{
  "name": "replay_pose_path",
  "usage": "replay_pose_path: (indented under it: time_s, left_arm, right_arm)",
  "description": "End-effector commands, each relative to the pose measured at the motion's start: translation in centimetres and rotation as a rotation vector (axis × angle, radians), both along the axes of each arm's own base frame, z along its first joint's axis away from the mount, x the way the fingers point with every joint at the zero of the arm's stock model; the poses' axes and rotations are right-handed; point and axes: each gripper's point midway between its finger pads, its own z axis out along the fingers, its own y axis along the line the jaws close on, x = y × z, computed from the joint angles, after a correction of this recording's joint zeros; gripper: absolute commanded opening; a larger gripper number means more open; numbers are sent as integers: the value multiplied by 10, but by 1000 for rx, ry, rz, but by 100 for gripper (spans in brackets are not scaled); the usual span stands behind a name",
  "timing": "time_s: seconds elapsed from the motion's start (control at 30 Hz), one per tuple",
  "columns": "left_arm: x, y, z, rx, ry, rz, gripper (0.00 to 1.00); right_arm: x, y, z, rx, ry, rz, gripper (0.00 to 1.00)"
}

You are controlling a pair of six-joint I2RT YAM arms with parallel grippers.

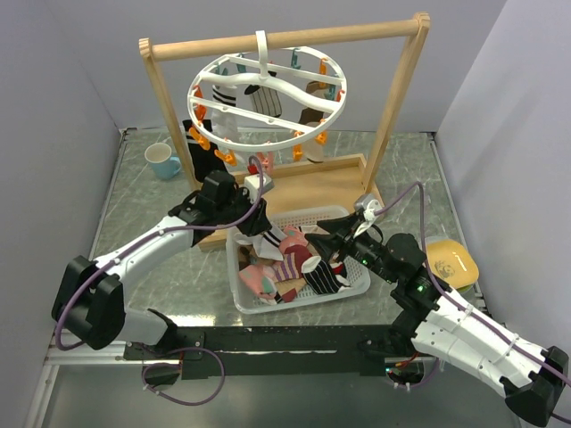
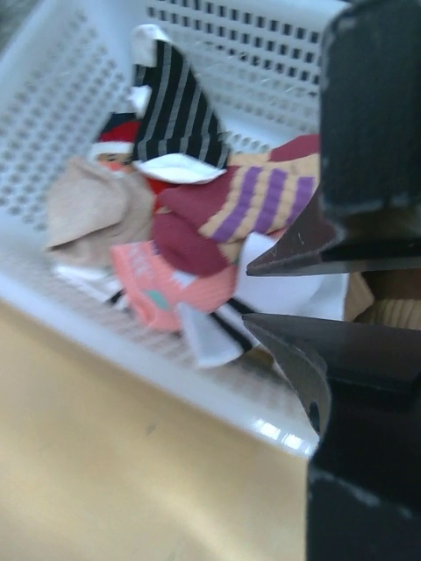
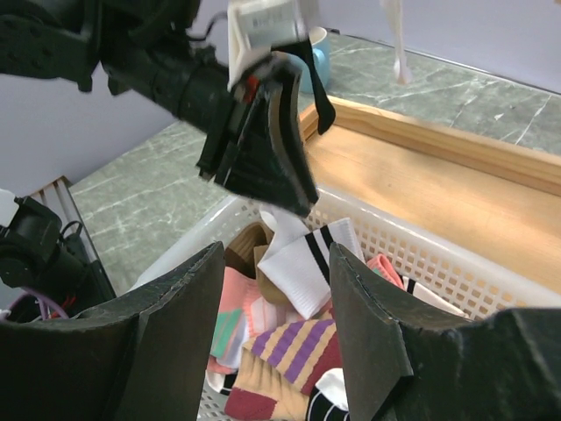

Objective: Clip the socks to the hanger
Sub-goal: Adjust the bin at the center of the board, then pick up the sock from the bin.

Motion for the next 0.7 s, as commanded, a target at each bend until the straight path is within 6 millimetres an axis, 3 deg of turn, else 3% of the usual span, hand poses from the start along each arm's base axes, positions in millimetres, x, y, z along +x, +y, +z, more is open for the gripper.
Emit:
replay_pose_path:
  time_s: [0.0, 0.17, 0.27, 0.5, 0.67]
  left_arm:
    - [-25, -2, -7, -42, 88, -44, 27]
    - [-33, 1, -21, -38, 111, -45, 29]
    - [-30, -1, -24, -43, 112, -38, 35]
    - [-12, -11, -25, -64, 136, 9, 48]
    - [-5, -17, -31, -57, 175, 26, 47]
  right_arm:
    - [0, 1, 8, 35, -15, 0, 58]
    - [0, 1, 5, 35, -9, -3, 59]
    - [-1, 1, 5, 36, -7, -3, 59]
    - [-3, 1, 6, 45, -4, 4, 60]
    - [-3, 0, 4, 45, 1, 0, 60]
